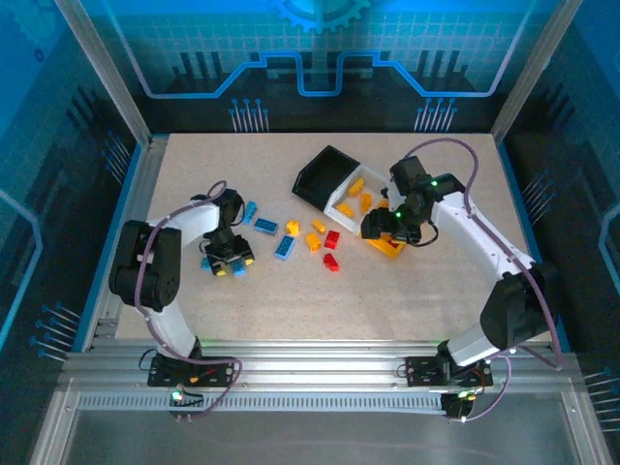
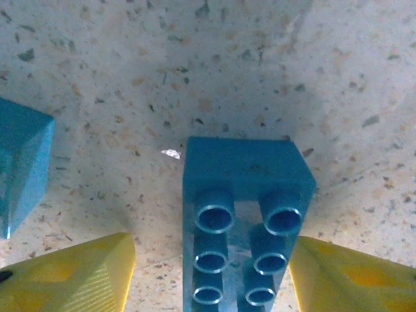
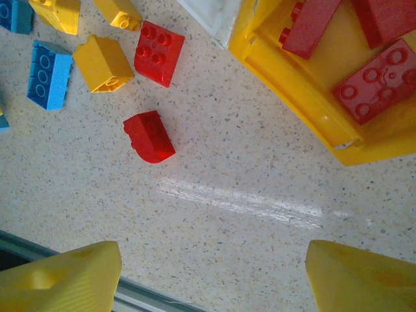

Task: Sort the legos into containers by color

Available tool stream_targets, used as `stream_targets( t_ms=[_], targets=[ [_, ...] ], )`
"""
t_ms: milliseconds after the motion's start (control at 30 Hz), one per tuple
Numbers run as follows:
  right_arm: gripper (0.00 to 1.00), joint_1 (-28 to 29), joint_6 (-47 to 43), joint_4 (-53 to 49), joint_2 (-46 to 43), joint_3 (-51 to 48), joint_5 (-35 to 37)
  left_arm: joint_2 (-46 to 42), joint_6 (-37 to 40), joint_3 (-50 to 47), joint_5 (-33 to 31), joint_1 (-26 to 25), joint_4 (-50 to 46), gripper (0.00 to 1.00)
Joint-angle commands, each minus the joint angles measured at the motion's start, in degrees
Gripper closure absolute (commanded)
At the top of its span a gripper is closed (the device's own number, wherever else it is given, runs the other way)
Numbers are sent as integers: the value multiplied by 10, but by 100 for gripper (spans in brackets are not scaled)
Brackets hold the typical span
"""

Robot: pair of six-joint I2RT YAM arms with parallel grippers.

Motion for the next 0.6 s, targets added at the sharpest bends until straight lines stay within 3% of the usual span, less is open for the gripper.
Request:
stream_targets(
  t_ms=[0,333,567],
  targets=[
    [24,11,12,3,-20,-19,-11,20,-5,23,-14,-2,2,39],
    [24,17,31,10,-33,-40,-4,32,7,30,-10,-2,0,65],
    [23,19,69,49,-26,-79,-42,-28,3,5,41,-5,28,68]
  ],
)
